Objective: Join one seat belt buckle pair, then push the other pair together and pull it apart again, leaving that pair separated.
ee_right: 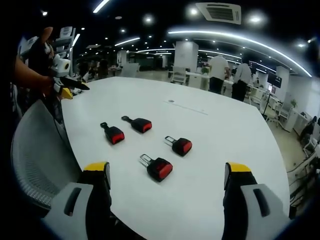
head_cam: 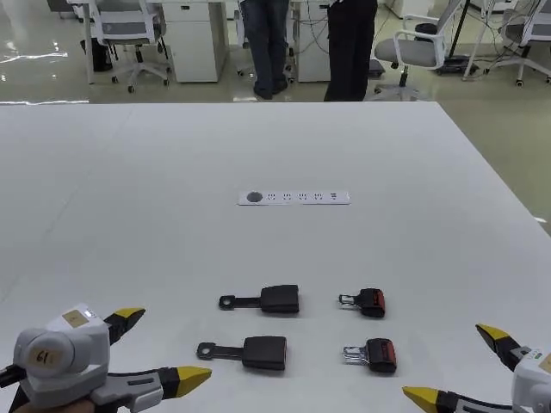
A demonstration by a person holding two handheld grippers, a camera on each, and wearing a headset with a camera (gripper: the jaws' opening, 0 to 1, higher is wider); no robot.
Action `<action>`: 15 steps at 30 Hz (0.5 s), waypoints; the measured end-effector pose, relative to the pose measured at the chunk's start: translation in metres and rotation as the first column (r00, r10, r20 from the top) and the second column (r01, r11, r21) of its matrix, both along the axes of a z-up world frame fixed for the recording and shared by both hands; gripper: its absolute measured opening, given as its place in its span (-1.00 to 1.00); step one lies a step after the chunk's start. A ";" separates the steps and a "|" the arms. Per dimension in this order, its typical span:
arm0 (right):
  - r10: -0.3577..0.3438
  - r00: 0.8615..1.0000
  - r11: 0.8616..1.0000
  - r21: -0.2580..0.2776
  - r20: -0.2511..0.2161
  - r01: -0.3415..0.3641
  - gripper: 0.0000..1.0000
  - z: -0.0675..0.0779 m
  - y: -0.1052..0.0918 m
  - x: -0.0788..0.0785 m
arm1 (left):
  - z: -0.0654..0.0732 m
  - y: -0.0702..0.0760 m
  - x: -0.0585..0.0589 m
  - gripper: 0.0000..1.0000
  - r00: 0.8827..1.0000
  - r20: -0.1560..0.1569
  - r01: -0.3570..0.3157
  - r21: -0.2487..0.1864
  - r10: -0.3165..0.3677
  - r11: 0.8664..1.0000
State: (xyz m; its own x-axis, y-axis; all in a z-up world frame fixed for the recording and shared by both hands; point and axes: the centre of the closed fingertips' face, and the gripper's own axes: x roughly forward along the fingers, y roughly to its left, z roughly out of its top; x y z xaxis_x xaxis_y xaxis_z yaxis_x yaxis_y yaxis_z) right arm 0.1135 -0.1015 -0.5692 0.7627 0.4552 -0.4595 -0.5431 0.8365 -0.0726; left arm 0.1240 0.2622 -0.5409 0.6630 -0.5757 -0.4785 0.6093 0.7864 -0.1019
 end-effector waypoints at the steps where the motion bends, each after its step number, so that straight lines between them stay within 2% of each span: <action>1: -0.001 1.000 1.000 0.000 0.000 0.001 0.90 0.000 0.000 0.000 | 0.000 0.000 0.000 0.88 1.000 0.000 0.000 0.000 0.000 1.000; 15: 0.003 1.000 1.000 0.000 -0.005 -0.003 0.90 -0.004 -0.001 -0.001 | 0.000 -0.004 -0.001 0.88 1.000 -0.001 0.004 0.001 -0.004 1.000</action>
State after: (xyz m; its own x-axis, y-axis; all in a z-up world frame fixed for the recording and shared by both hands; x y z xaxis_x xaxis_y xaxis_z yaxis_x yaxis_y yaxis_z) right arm 0.1124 -0.1027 -0.5728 0.7589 0.4574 -0.4635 -0.5458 0.8350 -0.0696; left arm 0.1230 0.2581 -0.5404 0.6602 -0.5779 -0.4798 0.6126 0.7839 -0.1012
